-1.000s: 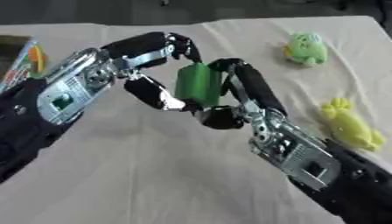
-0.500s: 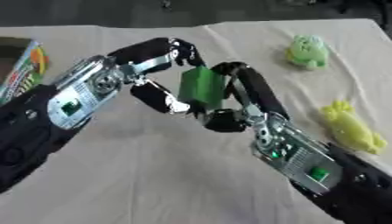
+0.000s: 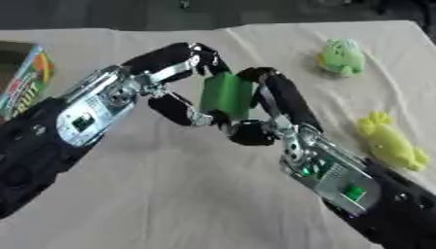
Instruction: Pick up the objects with one hand, pass them to the other hand, and then place them into the box on the other side of the table.
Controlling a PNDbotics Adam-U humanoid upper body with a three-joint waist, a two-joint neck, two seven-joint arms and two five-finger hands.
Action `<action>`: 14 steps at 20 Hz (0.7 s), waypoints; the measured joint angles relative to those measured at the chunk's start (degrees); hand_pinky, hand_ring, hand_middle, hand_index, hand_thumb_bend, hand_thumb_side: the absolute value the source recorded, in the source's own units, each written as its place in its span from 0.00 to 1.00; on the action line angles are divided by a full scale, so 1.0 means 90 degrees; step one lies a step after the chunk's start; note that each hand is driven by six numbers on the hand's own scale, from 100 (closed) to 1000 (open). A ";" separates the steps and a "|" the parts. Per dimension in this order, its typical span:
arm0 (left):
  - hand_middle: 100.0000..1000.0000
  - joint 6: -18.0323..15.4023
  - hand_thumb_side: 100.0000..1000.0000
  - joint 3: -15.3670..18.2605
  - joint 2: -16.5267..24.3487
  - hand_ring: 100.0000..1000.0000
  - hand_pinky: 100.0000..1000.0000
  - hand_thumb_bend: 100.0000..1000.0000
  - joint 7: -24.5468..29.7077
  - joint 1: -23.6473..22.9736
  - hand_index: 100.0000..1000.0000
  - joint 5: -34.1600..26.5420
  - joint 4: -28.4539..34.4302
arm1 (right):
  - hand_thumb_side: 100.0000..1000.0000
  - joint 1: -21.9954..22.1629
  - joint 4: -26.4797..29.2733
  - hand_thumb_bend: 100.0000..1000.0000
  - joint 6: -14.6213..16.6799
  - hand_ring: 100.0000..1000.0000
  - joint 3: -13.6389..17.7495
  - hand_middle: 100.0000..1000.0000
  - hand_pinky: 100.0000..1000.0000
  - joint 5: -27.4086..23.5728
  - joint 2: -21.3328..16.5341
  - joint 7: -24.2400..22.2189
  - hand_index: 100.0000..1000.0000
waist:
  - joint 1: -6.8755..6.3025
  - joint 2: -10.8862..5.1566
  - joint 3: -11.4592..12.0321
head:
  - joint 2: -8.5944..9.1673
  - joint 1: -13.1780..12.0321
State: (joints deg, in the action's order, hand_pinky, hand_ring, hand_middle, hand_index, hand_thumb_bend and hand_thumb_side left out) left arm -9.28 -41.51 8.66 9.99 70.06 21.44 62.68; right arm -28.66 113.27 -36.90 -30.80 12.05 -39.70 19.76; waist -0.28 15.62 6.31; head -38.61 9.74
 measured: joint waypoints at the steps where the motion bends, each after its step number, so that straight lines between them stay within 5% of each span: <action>1: 0.54 0.0005 0.04 -0.0001 -0.0001 0.65 0.65 0.11 -0.0008 0.0000 0.46 -0.0013 0.0005 | 0.00 0.0002 0.0000 0.15 -0.0001 0.52 0.0000 0.42 0.74 0.0033 0.0000 -0.0001 0.54 | 0.0000 0.0000 0.0000 | -0.0001 0.0000; 11: 0.52 0.0105 0.00 -0.0045 0.0033 0.64 0.64 0.12 -0.0061 0.0000 0.41 -0.0087 0.0127 | 0.00 0.0029 0.0008 0.32 -0.0071 0.62 -0.0002 0.54 0.77 0.0303 0.0000 -0.0035 0.65 | -0.0003 0.0000 -0.0001 | -0.0005 0.0000; 14: 0.51 0.0127 0.00 -0.0077 0.0054 0.64 0.64 0.15 -0.0061 0.0000 0.39 -0.0087 0.0174 | 0.09 0.0029 0.0016 0.41 -0.0137 0.69 -0.0003 0.61 0.79 0.0392 -0.0001 -0.0106 0.70 | -0.0002 0.0000 -0.0001 | -0.0005 -0.0002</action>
State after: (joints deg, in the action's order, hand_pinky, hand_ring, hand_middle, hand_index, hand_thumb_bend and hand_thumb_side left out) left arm -8.14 -42.21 9.14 9.44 70.06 20.66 64.25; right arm -28.40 113.42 -38.13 -30.82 15.57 -39.70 18.80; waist -0.30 15.62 6.31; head -38.65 9.72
